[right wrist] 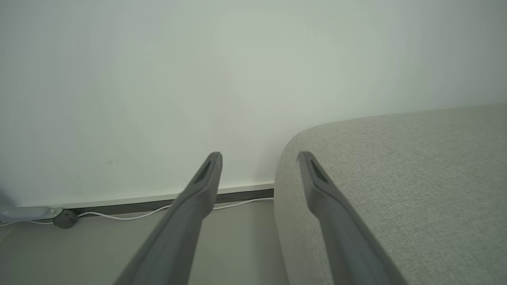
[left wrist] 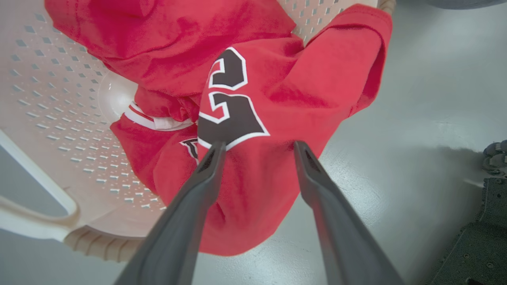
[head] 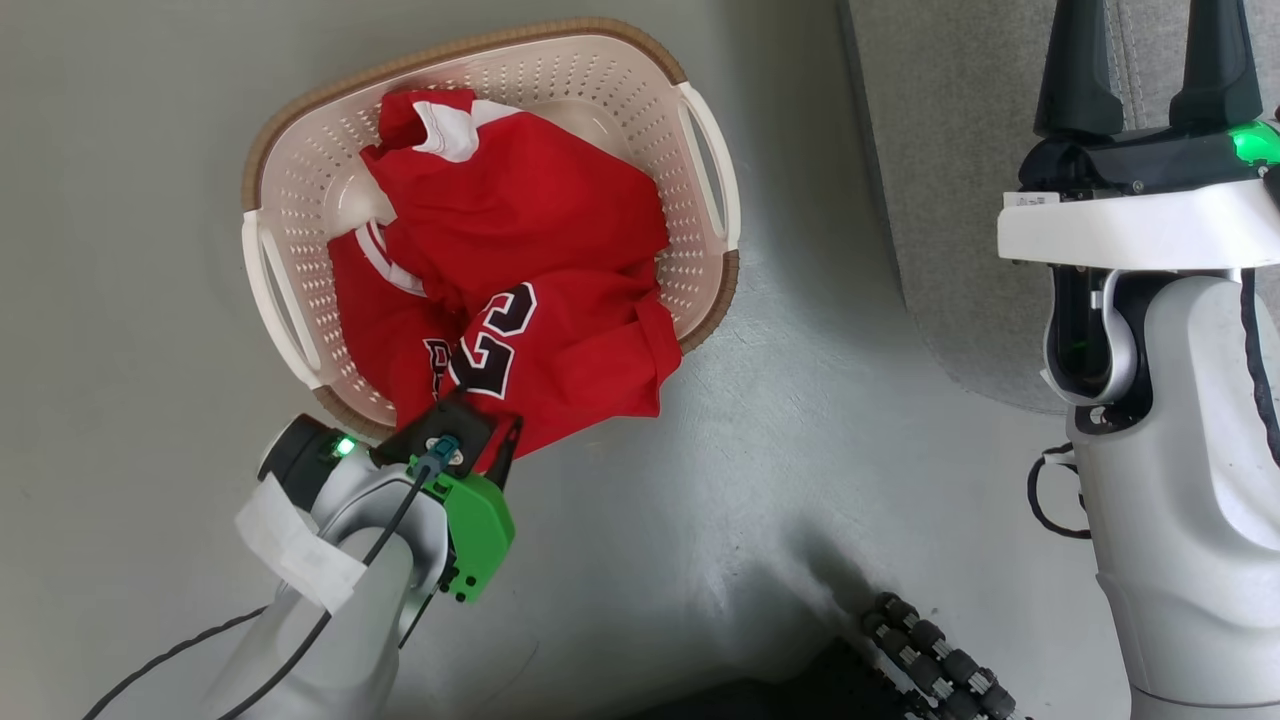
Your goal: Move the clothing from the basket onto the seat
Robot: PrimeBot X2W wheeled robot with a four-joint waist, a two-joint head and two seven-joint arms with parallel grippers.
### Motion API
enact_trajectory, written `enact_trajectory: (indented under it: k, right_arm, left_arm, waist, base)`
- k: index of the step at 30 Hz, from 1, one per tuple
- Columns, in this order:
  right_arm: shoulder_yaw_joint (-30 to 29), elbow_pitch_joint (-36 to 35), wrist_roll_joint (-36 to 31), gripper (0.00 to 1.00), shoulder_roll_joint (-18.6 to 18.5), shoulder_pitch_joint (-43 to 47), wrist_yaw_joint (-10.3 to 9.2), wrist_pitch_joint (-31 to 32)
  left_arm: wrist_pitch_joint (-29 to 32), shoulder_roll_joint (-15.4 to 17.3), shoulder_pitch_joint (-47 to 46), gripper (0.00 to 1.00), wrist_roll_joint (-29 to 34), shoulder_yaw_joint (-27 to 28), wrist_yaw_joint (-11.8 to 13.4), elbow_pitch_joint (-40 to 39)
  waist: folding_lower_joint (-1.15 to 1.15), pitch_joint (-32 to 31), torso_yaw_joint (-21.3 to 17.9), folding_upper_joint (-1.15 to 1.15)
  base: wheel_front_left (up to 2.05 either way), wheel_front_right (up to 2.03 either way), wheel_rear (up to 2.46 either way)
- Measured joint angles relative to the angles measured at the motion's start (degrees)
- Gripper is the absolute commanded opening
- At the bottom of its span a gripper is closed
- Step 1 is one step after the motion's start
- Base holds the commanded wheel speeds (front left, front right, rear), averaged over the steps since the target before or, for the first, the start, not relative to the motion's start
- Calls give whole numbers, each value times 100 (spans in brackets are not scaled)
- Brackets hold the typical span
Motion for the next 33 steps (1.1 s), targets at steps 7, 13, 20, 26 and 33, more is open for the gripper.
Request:
enact_trajectory:
  k: [7, 13, 20, 26, 33]
  right_arm:
    - [-2, 55, 0, 100, 13, -26, 1, 0]
    - [-20, 82, 1, 100, 18, -64, 1, 0]
    - [-125, 189, -1, 100, 20, -86, 0, 0]
    - [-143, 270, -13, 100, 21, -85, 9, -3]
    - [-211, 422, -38, 100, 21, 15, 60, -4]
  left_arm:
    - [53, -21, -92, 0, -111, -65, -19, 274]
    - [32, -33, -193, 0, -196, -75, -19, 407]
    - [-282, -47, -372, 0, -334, -73, -19, 431]
    - [-530, -85, -466, 0, -577, -77, -19, 387]
    - [-658, -110, -487, 0, -754, -79, -19, 320]
  waist:
    - [0, 21, -36, 0]
    - [0, 23, -59, 0]
    - [0, -86, -31, 0]
    - [0, -293, 39, 0]
    - [0, -623, 157, 0]
  base:
    - [0, 0, 0]
    - [0, 0, 0]
    - [0, 0, 0]
    - [0, 0, 0]
    - [0, 0, 0]
